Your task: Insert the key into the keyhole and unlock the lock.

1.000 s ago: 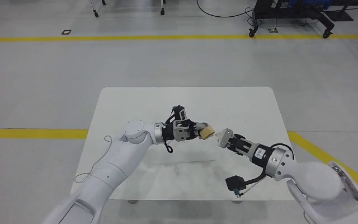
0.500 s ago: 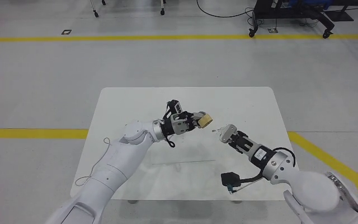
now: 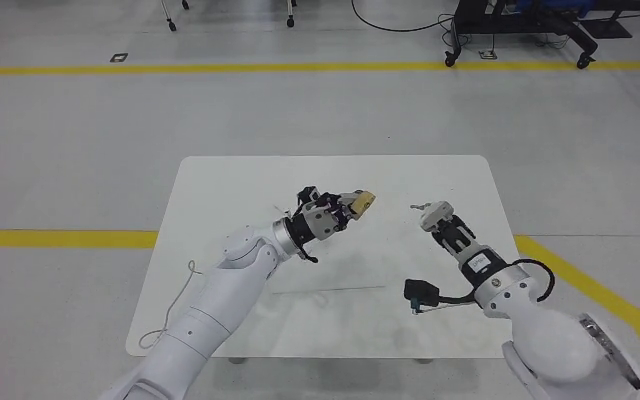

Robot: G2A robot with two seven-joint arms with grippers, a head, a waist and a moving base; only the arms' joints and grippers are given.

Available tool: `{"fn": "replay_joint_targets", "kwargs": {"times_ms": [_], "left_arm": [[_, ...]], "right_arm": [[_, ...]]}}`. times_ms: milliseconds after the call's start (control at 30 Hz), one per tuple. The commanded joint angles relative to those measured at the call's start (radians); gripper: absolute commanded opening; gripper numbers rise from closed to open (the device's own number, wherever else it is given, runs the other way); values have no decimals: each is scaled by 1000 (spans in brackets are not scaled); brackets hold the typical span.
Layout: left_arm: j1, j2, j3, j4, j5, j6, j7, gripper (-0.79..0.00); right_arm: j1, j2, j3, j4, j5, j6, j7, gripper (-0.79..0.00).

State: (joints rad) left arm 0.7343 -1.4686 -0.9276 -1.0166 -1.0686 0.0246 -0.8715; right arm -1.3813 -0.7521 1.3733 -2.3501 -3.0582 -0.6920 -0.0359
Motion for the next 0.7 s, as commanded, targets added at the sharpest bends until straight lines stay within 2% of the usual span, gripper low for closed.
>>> {"fn": "replay_joint_targets", "kwargs": {"times_ms": [0,67,267,400,567,667], "left_arm": [[9,-6,3,-9,-26,17,21,-785],[14,-13,10,-9,-42,22,41,-785],[10,-40,32,24,-85,-15,85,-785],[-9,-56,62,45,-56,-15,92,-785],[-23,-74,85,66,-35,-41,102,-785],[-22,-84,81,74,-55,-60,107,-785]], "right_arm": [[20,-9,-54,0,-14,-40,109,-785],[45,-18,-119,0,-14,-91,205,-785],[135,-58,-327,0,-14,-182,396,-785],[192,-81,-458,0,-14,-238,541,-785],[255,-110,-568,0,-14,-320,691,-785],[268,-119,-632,0,-14,-320,800,-785]]}}
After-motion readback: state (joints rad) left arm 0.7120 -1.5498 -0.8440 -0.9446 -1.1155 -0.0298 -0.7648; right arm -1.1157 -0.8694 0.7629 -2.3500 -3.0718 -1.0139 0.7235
